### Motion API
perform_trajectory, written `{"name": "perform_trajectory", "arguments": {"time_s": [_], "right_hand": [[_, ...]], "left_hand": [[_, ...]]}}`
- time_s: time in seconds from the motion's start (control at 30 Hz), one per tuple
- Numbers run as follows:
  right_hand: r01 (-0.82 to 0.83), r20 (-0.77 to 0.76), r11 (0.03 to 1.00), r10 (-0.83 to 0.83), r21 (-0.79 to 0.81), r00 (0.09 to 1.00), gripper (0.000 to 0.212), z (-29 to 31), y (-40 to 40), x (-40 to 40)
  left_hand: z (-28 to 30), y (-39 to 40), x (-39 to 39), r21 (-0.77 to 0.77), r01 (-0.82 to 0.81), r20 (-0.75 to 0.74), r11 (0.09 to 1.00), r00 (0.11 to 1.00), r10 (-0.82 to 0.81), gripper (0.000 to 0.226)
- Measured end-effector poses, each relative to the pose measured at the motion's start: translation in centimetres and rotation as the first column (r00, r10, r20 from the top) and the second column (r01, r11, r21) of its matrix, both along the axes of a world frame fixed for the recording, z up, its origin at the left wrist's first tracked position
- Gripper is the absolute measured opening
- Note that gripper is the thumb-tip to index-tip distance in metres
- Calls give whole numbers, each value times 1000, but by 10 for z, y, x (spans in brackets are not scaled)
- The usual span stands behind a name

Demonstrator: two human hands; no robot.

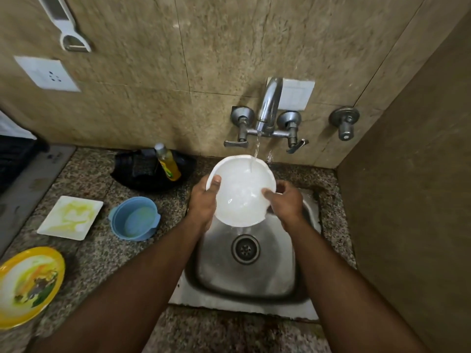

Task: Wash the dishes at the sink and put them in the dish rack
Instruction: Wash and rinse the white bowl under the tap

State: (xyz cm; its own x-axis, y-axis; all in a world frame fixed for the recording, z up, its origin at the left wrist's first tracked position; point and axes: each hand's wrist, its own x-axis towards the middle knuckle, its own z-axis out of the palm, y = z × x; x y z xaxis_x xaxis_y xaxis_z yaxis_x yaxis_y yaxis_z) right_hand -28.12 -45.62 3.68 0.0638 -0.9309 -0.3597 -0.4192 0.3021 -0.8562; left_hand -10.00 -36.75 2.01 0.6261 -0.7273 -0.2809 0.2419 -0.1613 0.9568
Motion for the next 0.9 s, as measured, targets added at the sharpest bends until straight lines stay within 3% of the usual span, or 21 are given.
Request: {"name": "perform_trajectory", "arguments": {"time_s": [0.13, 0.3, 0.4, 0.7, 0.73, 0.8, 0.9], "right_hand": [[-51, 42, 999, 51, -3, 998, 17, 10, -12, 3], [-67, -24, 972, 63, -225, 998, 26, 19, -8, -5], [-86, -57, 940, 71, -330, 996, 33, 24, -4, -9], [-71, -59, 861, 48, -503, 997, 36, 33, 2, -27], [-105, -99, 823, 60, -558, 993, 37, 34, 7, -29], [-202, -210, 727, 81, -656, 974, 42, 33, 17, -32], [-320, -305, 608, 132, -726, 943, 51, 20, 30, -35]], "left_hand": [[-2, -3, 0, 6, 45, -197, 999, 979, -43, 29], [-11, -10, -3, 222, 54, -129, 974, 991, -26, 35], [-8, -13, -14, 291, 113, -208, 950, 977, -53, 29], [4, -28, -25, 267, 219, -241, 939, 958, -155, 37], [7, -28, -26, 257, 245, -297, 935, 941, -165, 42], [10, -31, -27, 236, 287, -457, 929, 876, -155, 73], [14, -33, -20, 91, 281, -689, 955, 710, -143, 104]]}}
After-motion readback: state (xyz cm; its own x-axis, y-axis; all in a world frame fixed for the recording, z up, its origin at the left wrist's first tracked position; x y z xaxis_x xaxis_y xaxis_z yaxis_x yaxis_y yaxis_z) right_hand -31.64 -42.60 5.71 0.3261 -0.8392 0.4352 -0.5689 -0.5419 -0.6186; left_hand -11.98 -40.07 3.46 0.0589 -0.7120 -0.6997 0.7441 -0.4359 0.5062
